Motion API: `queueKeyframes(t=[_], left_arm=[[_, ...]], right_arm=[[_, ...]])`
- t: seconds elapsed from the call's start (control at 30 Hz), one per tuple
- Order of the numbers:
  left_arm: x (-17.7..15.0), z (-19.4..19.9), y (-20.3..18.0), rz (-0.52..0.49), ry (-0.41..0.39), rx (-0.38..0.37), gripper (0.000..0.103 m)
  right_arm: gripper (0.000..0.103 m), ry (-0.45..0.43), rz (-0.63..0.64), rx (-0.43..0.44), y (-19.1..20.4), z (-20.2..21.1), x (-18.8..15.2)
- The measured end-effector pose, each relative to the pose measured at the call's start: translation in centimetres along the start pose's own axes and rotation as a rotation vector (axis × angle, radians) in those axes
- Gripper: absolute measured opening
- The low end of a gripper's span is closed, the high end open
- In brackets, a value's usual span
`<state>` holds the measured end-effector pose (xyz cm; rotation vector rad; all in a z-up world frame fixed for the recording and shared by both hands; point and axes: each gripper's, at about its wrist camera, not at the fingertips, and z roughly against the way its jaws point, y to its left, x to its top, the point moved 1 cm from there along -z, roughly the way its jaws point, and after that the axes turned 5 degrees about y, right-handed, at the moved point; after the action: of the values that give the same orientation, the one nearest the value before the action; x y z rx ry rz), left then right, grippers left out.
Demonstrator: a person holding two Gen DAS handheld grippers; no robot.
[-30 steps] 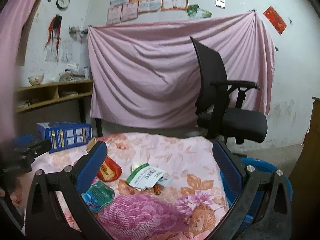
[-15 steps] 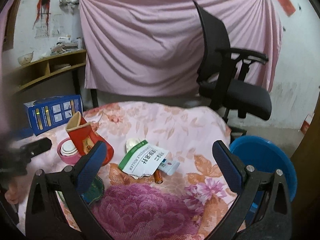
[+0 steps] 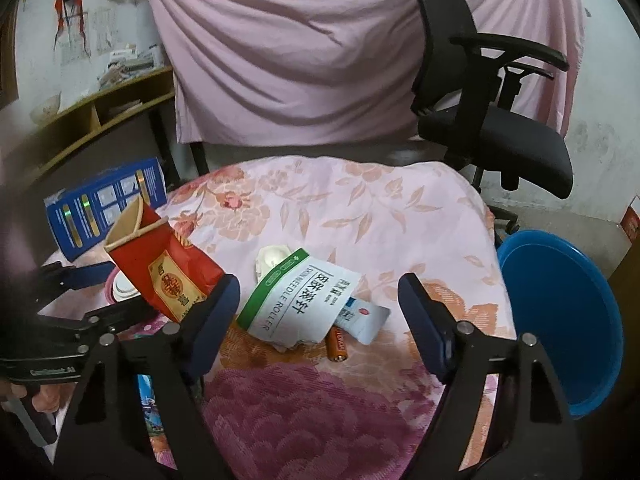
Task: Collect trash
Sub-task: 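Close the left tool on the pink tape roll while the right tool approaches the white packet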
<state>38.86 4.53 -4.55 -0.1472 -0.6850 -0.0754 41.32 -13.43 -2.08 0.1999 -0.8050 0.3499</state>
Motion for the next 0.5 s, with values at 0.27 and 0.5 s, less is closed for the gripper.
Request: queueKeyframes(t=[0.27,0.5], left_arm=[[0.2,0.3,1.1,0.050,-0.005,-0.053,0.054],[0.0,0.7,1.4,0.067,-0.014,-0.071,0.054]], right_arm=[[0.097,0.080,-0.016,-0.003,0.5,-2.0,0.3],[0.086,0.122,-0.014,-0.019,1.0,-3.0,0.1]])
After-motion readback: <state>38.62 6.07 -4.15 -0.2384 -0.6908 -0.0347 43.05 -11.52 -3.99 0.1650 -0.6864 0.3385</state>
